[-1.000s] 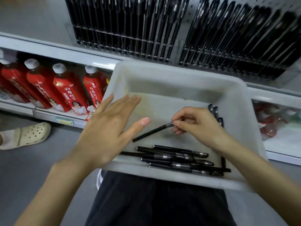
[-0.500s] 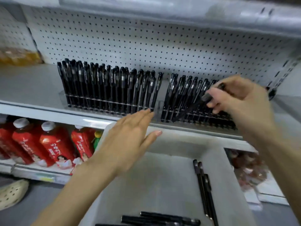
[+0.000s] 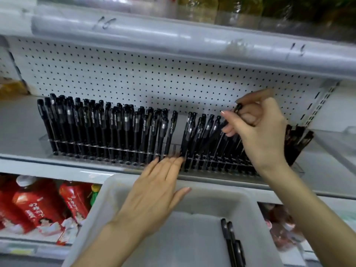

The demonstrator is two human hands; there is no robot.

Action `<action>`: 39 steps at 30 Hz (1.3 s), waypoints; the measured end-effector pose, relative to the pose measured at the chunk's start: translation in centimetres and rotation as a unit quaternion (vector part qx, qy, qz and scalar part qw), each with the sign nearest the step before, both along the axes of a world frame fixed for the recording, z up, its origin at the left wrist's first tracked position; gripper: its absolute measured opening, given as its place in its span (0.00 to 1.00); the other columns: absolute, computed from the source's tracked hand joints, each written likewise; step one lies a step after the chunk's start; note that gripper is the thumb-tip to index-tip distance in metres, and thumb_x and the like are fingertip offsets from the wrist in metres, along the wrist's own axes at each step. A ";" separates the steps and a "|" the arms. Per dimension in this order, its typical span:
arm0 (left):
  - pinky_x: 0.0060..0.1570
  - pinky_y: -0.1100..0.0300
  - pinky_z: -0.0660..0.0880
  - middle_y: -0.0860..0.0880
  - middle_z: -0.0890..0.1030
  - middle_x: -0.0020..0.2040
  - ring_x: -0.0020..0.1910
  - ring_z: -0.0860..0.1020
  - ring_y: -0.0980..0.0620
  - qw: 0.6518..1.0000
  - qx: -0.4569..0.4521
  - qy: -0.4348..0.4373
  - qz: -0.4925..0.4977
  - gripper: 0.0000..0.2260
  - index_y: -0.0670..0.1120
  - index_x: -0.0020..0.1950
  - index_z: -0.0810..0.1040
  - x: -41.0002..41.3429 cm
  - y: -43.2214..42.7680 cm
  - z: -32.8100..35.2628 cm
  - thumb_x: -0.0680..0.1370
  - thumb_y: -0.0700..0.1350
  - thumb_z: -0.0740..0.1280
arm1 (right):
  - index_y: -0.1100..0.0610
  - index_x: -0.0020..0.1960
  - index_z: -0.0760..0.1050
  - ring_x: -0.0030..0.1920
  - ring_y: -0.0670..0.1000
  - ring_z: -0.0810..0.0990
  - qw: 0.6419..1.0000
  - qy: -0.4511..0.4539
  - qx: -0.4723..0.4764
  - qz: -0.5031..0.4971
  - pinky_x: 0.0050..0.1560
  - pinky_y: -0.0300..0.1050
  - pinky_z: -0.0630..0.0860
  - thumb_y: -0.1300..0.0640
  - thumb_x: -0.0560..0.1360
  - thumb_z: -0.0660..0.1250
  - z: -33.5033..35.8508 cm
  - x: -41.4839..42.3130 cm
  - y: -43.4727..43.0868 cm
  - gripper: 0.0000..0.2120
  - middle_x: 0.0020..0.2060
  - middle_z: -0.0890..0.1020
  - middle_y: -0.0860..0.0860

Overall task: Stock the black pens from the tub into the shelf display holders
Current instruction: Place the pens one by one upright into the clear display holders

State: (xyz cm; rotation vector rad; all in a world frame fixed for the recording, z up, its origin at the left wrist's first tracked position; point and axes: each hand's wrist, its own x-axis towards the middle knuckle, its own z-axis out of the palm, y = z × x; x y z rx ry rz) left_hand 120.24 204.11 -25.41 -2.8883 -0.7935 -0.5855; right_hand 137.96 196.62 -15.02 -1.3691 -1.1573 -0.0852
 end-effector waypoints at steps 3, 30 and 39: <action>0.65 0.52 0.60 0.46 0.77 0.62 0.63 0.75 0.49 1.000 0.007 0.012 0.000 0.27 0.40 0.67 0.71 0.0 0.2 -0.3 0.80 0.59 0.50 | 0.46 0.44 0.66 0.29 0.46 0.81 0.999 -0.024 -0.028 -0.001 0.32 0.38 0.78 0.49 0.67 0.70 -0.6 0.2 0.7 0.13 0.31 0.79 0.52; 0.68 0.56 0.60 0.45 0.70 0.70 0.68 0.70 0.49 0.999 -0.003 0.036 -0.016 0.30 0.40 0.74 0.60 -1.2 -0.8 1.7 0.80 0.60 0.54 | 0.57 0.48 0.79 0.31 0.48 0.80 0.977 -0.170 -0.127 -0.031 0.35 0.33 0.77 0.48 0.69 0.72 -0.6 -0.8 -1.7 0.15 0.34 0.78 0.47; 0.62 0.77 0.43 0.65 0.53 0.73 0.69 0.51 0.68 0.974 -0.221 0.045 0.011 0.35 0.59 0.76 0.48 -12.0 -8.9 0.9 0.71 0.71 0.38 | 0.50 0.39 0.80 0.34 0.44 0.80 0.874 -0.031 -0.447 0.188 0.39 0.39 0.76 0.36 0.62 0.66 -11.1 -7.5 -10.9 0.18 0.33 0.82 0.44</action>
